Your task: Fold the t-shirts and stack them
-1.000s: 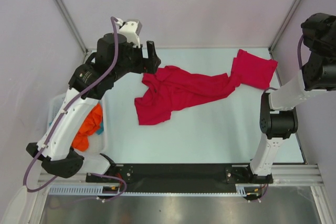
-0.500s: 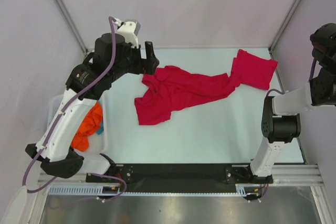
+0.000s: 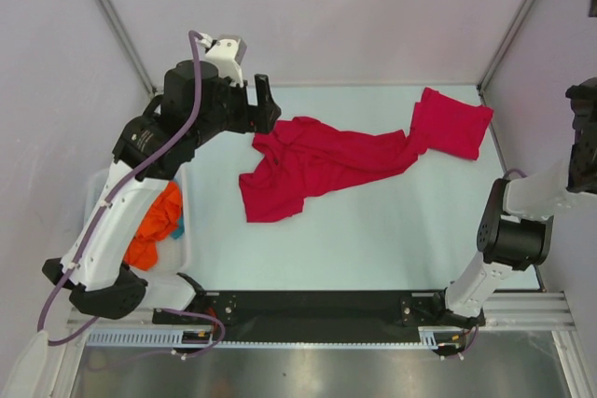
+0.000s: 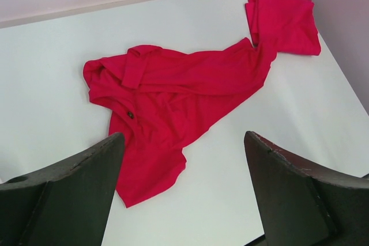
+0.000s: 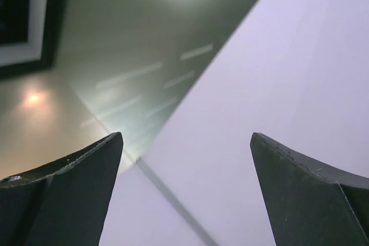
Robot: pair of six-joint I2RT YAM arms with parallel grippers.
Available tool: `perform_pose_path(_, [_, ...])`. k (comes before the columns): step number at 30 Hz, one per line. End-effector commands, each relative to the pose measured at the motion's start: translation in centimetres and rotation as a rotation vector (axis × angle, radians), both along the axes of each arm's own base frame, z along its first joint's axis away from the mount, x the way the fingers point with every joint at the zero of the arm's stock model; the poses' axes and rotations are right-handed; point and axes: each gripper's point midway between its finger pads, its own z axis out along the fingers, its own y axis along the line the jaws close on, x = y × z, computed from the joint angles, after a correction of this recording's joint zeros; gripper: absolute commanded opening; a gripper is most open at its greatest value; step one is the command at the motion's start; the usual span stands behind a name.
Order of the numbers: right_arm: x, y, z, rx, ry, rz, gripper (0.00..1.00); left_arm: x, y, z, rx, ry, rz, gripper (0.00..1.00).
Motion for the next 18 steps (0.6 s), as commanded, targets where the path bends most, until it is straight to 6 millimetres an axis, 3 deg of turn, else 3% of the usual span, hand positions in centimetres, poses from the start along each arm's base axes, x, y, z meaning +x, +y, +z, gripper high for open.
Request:
perform_pose_path(1, [7.9,3.4,-16.7,-0.590,0.578,0.159,1.00,-0.8,0.4,0.9,-0.040,-0.040,0.002,0.90])
perform_pose_path(4, [7.5,8.1,-18.4,-0.662,0.574,0.367,1.00,-0.9,0.3,0.7,-0.048,-0.042,-0.004,0.90])
perform_pose_path(7, [7.2,9.6,-18.0,-0.671,0.562,0.352,1.00,-1.0,0.4,0.3,-0.045,-0.040,-0.005,0.90])
perform_pose_path(9, [7.7,9.1,-18.1,-0.651,0.586,0.291,1.00,-1.2,0.6,0.6,-0.052,-0.051,-0.001,0.90])
perform_pose_path(10, [8.4,8.6,-19.1,-0.637,0.633,0.267,1.00,-1.3,0.7,0.5,-0.052,-0.052,-0.001,0.91])
perform_pose_path(11, [9.4,7.0,-19.7,-0.606,0.692,0.157,1.00,-1.3,0.7,0.7,-0.056,-0.057,0.001,0.91])
perform_pose_path(14, [10.2,4.7,-21.8,-0.569,0.804,0.029,1.00,-1.5,0.9,0.9,-0.061,-0.065,-0.001,0.90])
perform_pose_path(18, [11.4,2.2,-22.3,-0.528,0.857,-0.106,1.00,-1.7,1.0,1.1,-0.064,-0.067,-0.011,0.91])
